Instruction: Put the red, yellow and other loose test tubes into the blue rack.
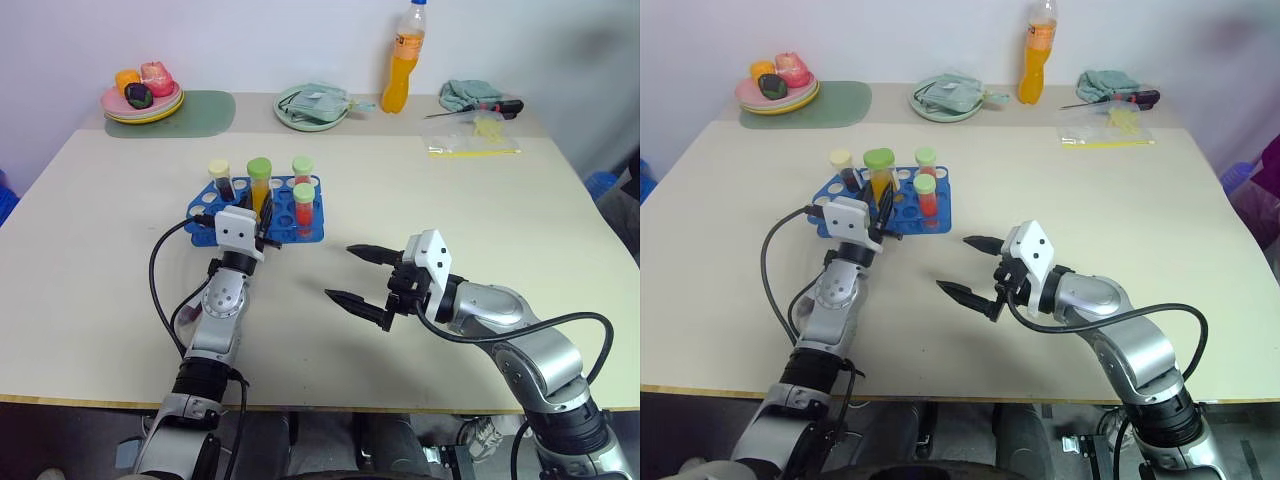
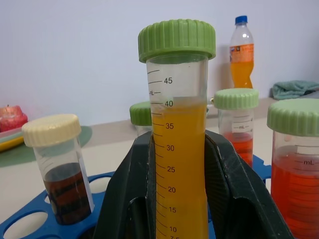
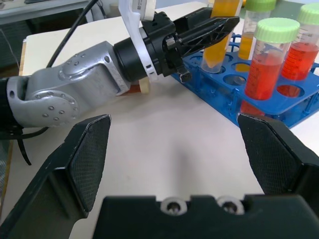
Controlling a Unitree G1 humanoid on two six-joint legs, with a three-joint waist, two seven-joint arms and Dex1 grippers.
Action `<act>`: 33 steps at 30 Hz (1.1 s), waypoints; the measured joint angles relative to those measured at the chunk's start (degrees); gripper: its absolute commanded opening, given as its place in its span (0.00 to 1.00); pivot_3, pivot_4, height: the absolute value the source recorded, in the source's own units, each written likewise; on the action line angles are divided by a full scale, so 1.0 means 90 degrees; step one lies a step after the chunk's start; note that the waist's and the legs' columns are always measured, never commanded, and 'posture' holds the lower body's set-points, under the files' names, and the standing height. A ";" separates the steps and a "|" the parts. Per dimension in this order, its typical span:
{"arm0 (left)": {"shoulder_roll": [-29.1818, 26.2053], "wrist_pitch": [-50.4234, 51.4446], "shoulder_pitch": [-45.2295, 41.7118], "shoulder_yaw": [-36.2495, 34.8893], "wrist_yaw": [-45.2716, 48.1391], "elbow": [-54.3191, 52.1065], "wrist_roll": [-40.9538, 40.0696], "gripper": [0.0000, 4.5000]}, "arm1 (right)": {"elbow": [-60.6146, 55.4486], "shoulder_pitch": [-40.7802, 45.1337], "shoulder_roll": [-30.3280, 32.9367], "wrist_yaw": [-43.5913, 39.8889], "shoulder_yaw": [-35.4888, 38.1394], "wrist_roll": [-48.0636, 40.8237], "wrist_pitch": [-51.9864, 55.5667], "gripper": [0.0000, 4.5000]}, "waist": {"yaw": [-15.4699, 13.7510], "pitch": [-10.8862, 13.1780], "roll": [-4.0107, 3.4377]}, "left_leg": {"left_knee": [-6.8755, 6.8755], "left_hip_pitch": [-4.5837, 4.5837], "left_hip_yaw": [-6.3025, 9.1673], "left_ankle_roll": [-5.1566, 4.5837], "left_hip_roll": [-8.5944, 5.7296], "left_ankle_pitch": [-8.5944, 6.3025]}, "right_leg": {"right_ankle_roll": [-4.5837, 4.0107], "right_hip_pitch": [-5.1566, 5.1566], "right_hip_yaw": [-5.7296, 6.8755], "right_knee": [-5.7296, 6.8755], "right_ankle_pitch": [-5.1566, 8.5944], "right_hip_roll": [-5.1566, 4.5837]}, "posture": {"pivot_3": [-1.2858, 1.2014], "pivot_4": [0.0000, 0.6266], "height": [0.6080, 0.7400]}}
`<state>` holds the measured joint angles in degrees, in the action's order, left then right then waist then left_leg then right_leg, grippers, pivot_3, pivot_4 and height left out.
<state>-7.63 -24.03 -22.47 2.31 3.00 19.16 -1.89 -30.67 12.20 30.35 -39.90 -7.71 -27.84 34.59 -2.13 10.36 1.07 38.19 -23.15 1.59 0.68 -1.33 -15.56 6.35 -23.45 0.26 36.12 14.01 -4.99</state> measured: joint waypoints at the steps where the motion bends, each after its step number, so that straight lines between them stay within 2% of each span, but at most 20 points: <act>1: 0.0022 -0.0044 -0.0029 -0.0033 0.0030 0.0067 -0.0002 0.16 | -0.0003 0.0000 0.0001 -0.0003 0.0000 0.0000 0.0000 1.00 | 0.0001 0.0000 0.0000 | 0.0000 0.0000 0.0000 0.0000 0.0000 0.0000 | 0.0000 0.0000 0.0000 0.0000 0.0000 0.0000 | 0.52 0.24 1.00; 15: 0.0244 -0.0495 -0.0109 -0.0228 0.0301 0.0828 -0.0053 0.16 | -0.0006 -0.0001 0.0005 -0.0033 -0.0003 0.0001 0.0005 1.00 | -0.0002 -0.0003 -0.0003 | 0.0001 0.0001 0.0001 0.0000 0.0000 0.0000 | 0.0001 0.0002 0.0001 0.0000 -0.0001 0.0000 | 0.52 0.24 1.00; 16: 0.0244 -0.0511 -0.0110 -0.0228 0.0276 0.0845 -0.0015 0.39 | -0.0007 -0.0002 0.0005 -0.0033 -0.0003 0.0001 0.0005 1.00 | -0.0001 -0.0003 -0.0003 | 0.0001 0.0001 0.0001 0.0000 0.0000 0.0000 | 0.0001 0.0002 0.0001 0.0000 -0.0001 0.0000 | 0.52 0.24 1.00; 21: 0.0239 -0.0456 -0.0103 -0.0264 0.0199 0.1057 0.0046 0.91 | -0.0008 -0.0014 0.0006 -0.0032 -0.0003 0.0001 0.0005 1.00 | 0.0003 -0.0002 -0.0003 | 0.0001 0.0001 0.0001 0.0000 0.0000 0.0000 | 0.0001 0.0001 0.0001 0.0000 -0.0001 0.0001 | 0.52 0.24 1.00; 22: 0.0238 -0.0450 -0.0103 -0.0289 0.0200 0.1050 0.0042 0.99 | -0.0008 -0.0014 0.0006 -0.0032 -0.0003 0.0001 0.0005 1.00 | 0.0003 -0.0002 -0.0003 | 0.0001 0.0001 0.0001 0.0000 0.0000 0.0000 | 0.0001 0.0001 0.0001 0.0000 -0.0001 0.0001 | 0.52 0.24 1.00; 25: 0.0206 -0.0071 0.0047 -0.0406 0.0258 0.0523 -0.0145 0.99 | -0.0010 -0.0011 0.0032 -0.0047 -0.0004 0.0005 0.0004 1.00 | 0.0007 -0.0002 -0.0003 | 0.0001 0.0000 0.0001 0.0000 0.0005 0.0000 | 0.0001 0.0000 0.0001 0.0001 -0.0001 0.0000 | 0.52 0.24 1.00; 27: -0.0025 0.0714 0.0487 -0.0441 0.0447 -0.0719 -0.0518 0.99 | -0.0021 -0.0003 0.0104 -0.0094 0.0014 -0.0005 0.0004 1.00 | 0.0079 0.0000 0.0000 | -0.0001 -0.0004 0.0003 0.0000 0.0020 -0.0001 | 0.0001 -0.0004 -0.0001 0.0001 -0.0001 0.0000 | 0.52 0.24 1.00; 30: -0.0890 0.2180 0.0922 -0.0778 0.0789 -0.2747 -0.1277 0.99 | -0.0025 0.0020 0.0320 -0.0190 0.0241 -0.0068 0.0006 1.00 | 0.0170 0.0001 -0.0001 | -0.0003 -0.0007 0.0010 0.0001 0.0023 0.0000 | 0.0000 -0.0008 0.0000 0.0005 0.0000 0.0001 | 0.52 0.24 1.00; 33: -0.1647 0.3474 0.0979 -0.1221 0.1044 -0.4180 -0.2051 0.99 | -0.0018 0.0097 0.0429 -0.0334 0.0399 -0.0145 0.0002 1.00 | 0.0166 -0.0002 -0.0009 | -0.0002 0.0004 0.0010 0.0001 0.0021 -0.0001 | -0.0001 0.0002 0.0000 0.0006 0.0001 -0.0001 | 0.52 0.24 1.00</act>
<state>-22.45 7.24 -13.67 -8.68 12.40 -18.46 -20.35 -30.83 13.08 34.22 -42.91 -4.12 -29.14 34.61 -0.64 10.34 0.99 38.17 -23.11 1.68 0.69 -1.14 -15.57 6.34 -23.43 0.26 36.17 14.02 -5.00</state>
